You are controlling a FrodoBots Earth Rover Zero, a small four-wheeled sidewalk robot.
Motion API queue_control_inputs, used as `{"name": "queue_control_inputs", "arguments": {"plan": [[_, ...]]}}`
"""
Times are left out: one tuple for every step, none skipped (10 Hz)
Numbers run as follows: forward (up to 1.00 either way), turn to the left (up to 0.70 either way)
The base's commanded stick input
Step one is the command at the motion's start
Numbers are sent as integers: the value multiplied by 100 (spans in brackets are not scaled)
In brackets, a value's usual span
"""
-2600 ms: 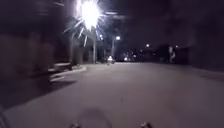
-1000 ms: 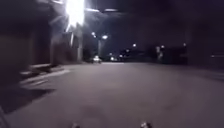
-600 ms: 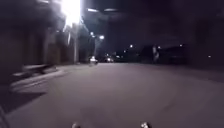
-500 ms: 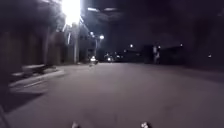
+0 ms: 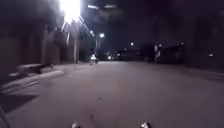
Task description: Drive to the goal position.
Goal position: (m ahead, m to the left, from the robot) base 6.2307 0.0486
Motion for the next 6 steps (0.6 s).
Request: {"name": "queue_control_inputs", "arguments": {"plan": [[50,0],[50,22],[50,45],[50,11],[50,0],[50,0]]}}
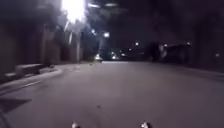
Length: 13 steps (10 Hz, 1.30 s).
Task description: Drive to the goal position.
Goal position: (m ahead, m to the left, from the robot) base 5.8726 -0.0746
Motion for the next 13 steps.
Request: {"name": "queue_control_inputs", "arguments": {"plan": [[50,0],[50,0],[50,0],[50,0],[50,0],[50,0],[50,0],[50,0],[50,0],[50,0],[50,0],[50,0],[50,0]]}}
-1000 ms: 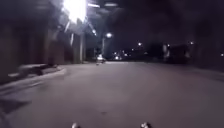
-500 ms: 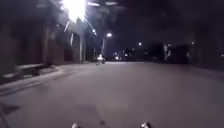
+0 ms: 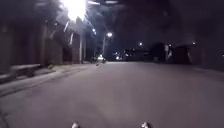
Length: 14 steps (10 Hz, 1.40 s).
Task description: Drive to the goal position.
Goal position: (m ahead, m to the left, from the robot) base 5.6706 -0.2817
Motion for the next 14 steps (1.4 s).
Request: {"name": "queue_control_inputs", "arguments": {"plan": [[50,0],[50,0],[50,0],[50,0],[50,0],[50,0],[50,0],[50,0],[50,0],[50,0],[50,0],[50,0],[50,0],[50,0]]}}
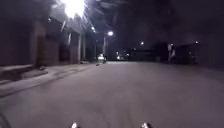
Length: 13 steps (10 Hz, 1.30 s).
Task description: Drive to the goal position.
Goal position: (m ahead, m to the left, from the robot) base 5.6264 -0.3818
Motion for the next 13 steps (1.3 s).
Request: {"name": "queue_control_inputs", "arguments": {"plan": [[50,0],[50,0],[50,0],[50,0],[50,0],[50,0],[50,0],[50,0],[50,0],[50,0],[50,0],[50,0],[50,0]]}}
